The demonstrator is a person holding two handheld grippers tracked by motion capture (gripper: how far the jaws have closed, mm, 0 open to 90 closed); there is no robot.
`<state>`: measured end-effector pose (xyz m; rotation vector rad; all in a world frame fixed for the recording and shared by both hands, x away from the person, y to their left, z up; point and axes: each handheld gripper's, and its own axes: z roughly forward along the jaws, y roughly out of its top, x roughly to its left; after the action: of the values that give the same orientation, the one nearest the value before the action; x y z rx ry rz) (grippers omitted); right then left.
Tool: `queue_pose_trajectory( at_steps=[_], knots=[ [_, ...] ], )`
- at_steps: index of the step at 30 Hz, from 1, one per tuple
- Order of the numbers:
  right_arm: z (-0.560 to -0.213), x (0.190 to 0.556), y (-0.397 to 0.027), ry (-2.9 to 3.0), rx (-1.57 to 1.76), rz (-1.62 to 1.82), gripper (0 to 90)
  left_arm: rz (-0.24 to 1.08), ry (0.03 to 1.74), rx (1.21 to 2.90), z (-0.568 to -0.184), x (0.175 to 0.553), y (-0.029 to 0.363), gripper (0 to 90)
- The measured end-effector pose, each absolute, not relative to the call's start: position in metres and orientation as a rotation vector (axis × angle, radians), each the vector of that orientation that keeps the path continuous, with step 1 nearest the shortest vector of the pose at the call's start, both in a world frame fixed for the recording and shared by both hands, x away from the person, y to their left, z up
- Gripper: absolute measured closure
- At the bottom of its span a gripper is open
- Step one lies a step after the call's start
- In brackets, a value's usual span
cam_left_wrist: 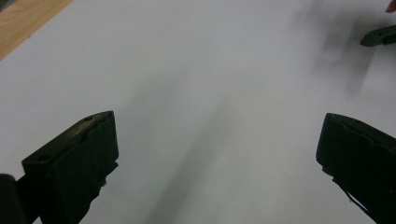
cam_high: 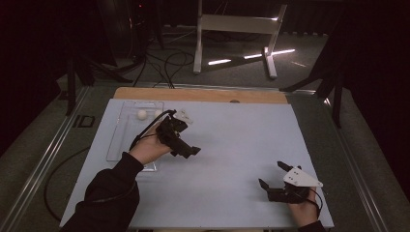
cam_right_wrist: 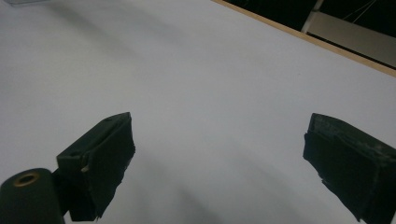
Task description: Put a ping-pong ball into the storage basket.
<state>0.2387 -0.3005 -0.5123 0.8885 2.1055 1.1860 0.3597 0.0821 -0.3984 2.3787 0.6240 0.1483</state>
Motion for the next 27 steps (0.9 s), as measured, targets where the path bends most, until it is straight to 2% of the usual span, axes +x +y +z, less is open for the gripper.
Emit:
queue_pose_trajectory(
  at_steps=[9,27],
  knots=[
    [-0.512,0.239,-0.300,2.106,0.886,1.188,8.6,0.158,0.543,2.395,-0.402,0.347,0.066,0.2],
    [-0.511,0.238,-0.300,2.106,0.885,1.188,8.6,0.078,0.413,2.438,-0.423,0.325,0.046,0.2]
  ],
)
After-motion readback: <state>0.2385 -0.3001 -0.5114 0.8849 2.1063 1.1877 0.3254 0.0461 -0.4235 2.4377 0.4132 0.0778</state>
